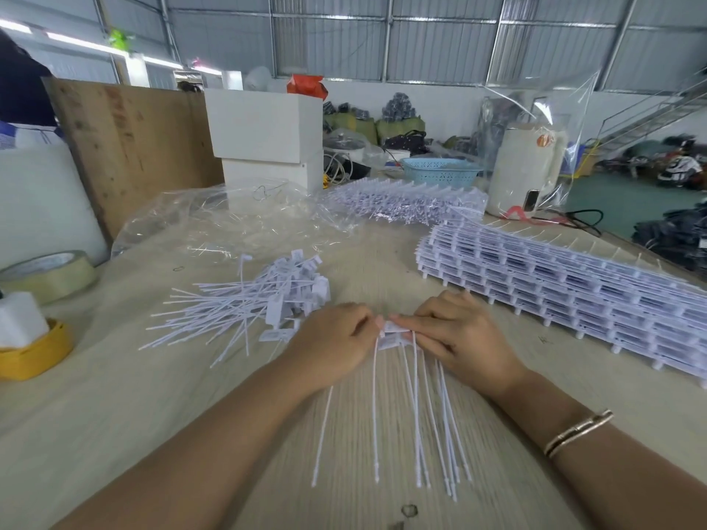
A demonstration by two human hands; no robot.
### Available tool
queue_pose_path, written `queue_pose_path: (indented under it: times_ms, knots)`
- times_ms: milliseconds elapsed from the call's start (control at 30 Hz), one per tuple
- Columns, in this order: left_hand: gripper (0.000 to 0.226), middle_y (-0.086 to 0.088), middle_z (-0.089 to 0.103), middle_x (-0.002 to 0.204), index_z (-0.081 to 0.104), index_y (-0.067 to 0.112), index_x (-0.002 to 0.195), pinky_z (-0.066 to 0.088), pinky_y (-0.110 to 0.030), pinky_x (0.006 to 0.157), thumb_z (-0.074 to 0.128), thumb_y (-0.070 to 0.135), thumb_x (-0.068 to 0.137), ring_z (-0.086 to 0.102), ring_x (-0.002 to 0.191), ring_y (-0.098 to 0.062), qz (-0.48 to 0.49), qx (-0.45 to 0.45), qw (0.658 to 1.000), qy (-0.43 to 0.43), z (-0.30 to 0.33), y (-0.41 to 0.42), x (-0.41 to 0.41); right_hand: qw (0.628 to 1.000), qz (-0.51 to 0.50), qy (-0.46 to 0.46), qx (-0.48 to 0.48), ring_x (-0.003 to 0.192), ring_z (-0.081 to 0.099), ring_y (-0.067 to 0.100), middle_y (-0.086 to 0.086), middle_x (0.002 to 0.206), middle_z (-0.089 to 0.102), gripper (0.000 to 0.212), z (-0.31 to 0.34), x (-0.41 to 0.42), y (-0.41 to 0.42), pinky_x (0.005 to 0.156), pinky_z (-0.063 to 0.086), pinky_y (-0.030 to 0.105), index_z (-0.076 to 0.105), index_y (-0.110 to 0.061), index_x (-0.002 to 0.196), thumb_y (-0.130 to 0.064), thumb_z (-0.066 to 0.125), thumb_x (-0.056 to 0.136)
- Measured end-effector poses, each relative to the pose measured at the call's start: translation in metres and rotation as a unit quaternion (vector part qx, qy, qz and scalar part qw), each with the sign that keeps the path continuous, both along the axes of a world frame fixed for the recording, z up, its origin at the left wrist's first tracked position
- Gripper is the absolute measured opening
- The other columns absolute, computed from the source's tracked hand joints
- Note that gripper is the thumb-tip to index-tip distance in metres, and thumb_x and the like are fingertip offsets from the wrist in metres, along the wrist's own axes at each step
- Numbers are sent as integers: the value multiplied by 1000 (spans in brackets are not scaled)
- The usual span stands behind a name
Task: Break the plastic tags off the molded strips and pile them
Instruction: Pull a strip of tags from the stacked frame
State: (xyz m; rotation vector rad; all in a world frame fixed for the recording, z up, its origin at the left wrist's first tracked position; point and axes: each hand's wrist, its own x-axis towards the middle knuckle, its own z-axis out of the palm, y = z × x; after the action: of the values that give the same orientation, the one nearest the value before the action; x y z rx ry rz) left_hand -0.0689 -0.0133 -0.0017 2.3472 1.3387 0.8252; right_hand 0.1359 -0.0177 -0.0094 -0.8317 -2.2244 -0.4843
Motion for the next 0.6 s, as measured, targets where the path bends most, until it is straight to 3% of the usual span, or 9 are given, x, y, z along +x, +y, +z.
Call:
queue_pose_path:
  times_ms: [100,233,400,533,600]
  knots:
    - [23,7,51,70,53,19,84,39,-31,65,42,34,98,50,66,-11,3,-14,1000,24,-6,1,1,999,-18,-36,-6,67,59,18,-3,79,66,22,-1,-3,-1,63,42,37,73,-19,103,-25,59,87]
    - [16,11,47,66,50,24,82,31,-17,55,47,32,96,43,60,0,-13,-16,1000,-6,-10,0,4,998,-39,-41,-32,66,56,16,-8,75,63,19,0,-5,-2,65,33,33,73,-22,93,-30,57,86]
    - [14,12,49,68,56,21,85,32,-11,57,50,25,96,44,60,5,-39,-17,994,-102,-4,-4,11,980,3,108,-169,70,55,16,-6,74,65,28,1,-4,-1,69,40,40,74,-18,91,-36,52,88]
    - [14,18,49,62,53,24,81,32,-12,54,53,19,94,45,57,6,-81,0,988,-135,-1,-7,12,944,64,215,-243,65,54,15,5,66,62,28,-1,-3,0,66,42,29,69,-6,75,-25,56,89]
    - [19,22,51,60,51,29,79,32,-12,54,53,20,95,44,55,5,-90,-2,986,-143,-1,-8,11,930,70,242,-269,66,55,14,4,67,62,21,0,-5,-2,65,43,26,67,-13,74,-24,57,89]
